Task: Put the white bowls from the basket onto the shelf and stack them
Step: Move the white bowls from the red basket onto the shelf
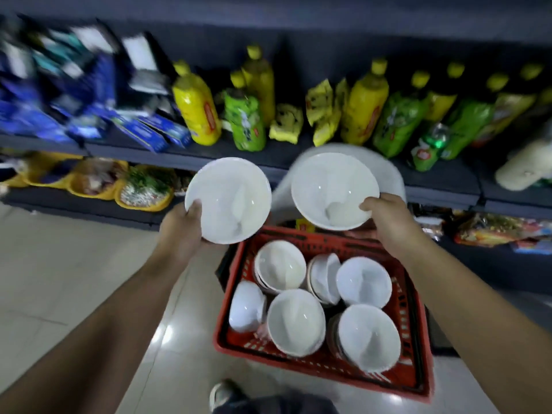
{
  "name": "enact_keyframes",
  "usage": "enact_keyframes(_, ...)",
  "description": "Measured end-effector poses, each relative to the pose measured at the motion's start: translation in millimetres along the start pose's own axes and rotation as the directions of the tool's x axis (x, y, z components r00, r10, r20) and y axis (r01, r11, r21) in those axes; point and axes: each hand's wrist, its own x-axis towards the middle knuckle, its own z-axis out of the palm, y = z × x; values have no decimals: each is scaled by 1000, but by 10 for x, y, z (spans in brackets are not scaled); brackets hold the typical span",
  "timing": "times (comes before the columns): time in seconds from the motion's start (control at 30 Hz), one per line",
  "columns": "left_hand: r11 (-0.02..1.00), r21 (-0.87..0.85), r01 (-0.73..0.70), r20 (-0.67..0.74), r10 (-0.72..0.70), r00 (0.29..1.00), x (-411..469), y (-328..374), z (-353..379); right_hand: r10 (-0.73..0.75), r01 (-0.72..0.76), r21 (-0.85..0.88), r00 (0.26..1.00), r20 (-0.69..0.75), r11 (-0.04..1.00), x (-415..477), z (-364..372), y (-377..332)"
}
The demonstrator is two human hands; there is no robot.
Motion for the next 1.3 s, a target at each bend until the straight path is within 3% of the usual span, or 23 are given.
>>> enact_keyframes(0.1,969,-248,-12,-47,1,999,-27,337,-509,-68,68,2,996,49,998,-214,410,-486)
enact_keyframes(0.2,928,-367,-61,-79,34,996,53,553,-1210,-126,126,3,983,133,992,-462,957,-947)
enact_keyframes(0.37,893,-432,-125,-101,90,991,444,657,-2452,-231,230,28,958,170,973,-778,2013,-1474)
enact_keyframes(0.47,875,-457,-158,-45,155,987,688,720,-3120,-254,244,73,944,210,967,-937,2655,-1641)
enact_keyframes(0.63,864,-463,-196,10,226,974,1136,887,-3791,-269,259,73,937,225,963,-1024,3422,-1922)
enact_keyframes(0.93,859,-467,-209,104,288,952,2234,1343,-3796,-292,280,92,940,177,956,-454,3932,-2581)
enact_keyframes(1.3,864,-489,-118,196,241,950,4222,2503,-3153,-332,314,140,935,128,939,1329,4350,-3573)
